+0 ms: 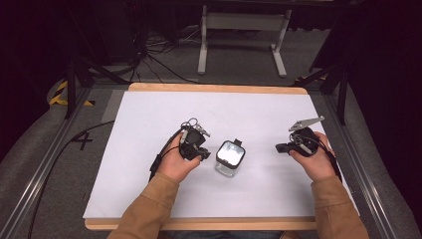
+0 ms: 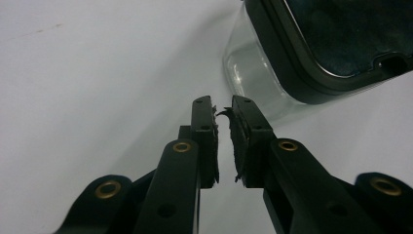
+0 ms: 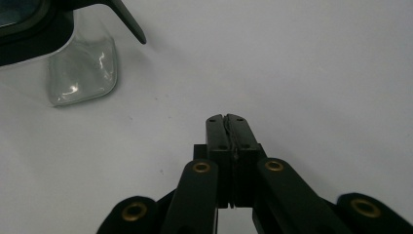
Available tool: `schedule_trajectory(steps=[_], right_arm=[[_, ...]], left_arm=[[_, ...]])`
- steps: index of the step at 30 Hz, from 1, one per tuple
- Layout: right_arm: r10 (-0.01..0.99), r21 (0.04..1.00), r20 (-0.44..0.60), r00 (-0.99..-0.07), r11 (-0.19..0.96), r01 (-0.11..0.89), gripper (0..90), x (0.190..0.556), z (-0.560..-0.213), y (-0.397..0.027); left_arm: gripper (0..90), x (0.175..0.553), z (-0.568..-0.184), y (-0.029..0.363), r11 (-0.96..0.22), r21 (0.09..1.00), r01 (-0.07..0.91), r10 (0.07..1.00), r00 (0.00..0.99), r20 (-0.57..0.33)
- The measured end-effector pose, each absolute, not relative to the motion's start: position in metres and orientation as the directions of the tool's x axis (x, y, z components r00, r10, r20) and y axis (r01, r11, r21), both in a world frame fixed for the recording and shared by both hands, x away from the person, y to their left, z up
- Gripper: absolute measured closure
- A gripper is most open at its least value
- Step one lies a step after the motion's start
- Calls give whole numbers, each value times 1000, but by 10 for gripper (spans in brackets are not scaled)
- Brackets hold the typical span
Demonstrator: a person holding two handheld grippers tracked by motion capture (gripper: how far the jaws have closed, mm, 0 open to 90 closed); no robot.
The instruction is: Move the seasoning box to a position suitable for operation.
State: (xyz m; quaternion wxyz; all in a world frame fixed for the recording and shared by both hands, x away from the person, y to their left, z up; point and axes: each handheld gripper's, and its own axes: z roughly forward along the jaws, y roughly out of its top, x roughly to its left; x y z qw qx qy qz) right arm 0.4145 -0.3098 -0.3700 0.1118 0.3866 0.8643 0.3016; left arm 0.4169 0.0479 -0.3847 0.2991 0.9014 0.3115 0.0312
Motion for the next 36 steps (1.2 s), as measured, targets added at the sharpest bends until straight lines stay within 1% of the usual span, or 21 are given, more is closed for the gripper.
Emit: schedule_trajectory(steps=[5, 10, 16, 20, 21, 25, 30, 36], right_arm=[[735, 607, 36, -677, 522, 599, 899, 414, -372, -313], [736, 607, 39, -676, 520, 601, 897, 414, -373, -314], [736, 608, 37, -676, 520, 600, 897, 414, -373, -314], [733, 611, 35, -680, 523, 595, 896, 413, -373, -312], [732, 611, 34, -681, 524, 593, 897, 413, -373, -312], [729, 611, 36, -684, 525, 592, 895, 413, -373, -312], [727, 609, 31, -686, 531, 590, 894, 413, -373, -312], [727, 612, 30, -686, 529, 588, 893, 413, -372, -312]], left_arm=[[808, 417, -390, 42, -640, 555, 532, 562, 816, -134], [811, 416, -391, 39, -636, 571, 518, 547, 825, -139], [860, 414, -391, 36, -641, 572, 511, 544, 829, -131], [877, 413, -391, 34, -645, 571, 508, 543, 830, -125], [877, 413, -391, 34, -653, 565, 504, 542, 833, -116], [885, 412, -392, 32, -661, 560, 500, 522, 842, -135], [885, 409, -391, 28, -678, 548, 490, 506, 852, -136], [884, 404, -391, 22, -716, 511, 476, 482, 866, -131]])
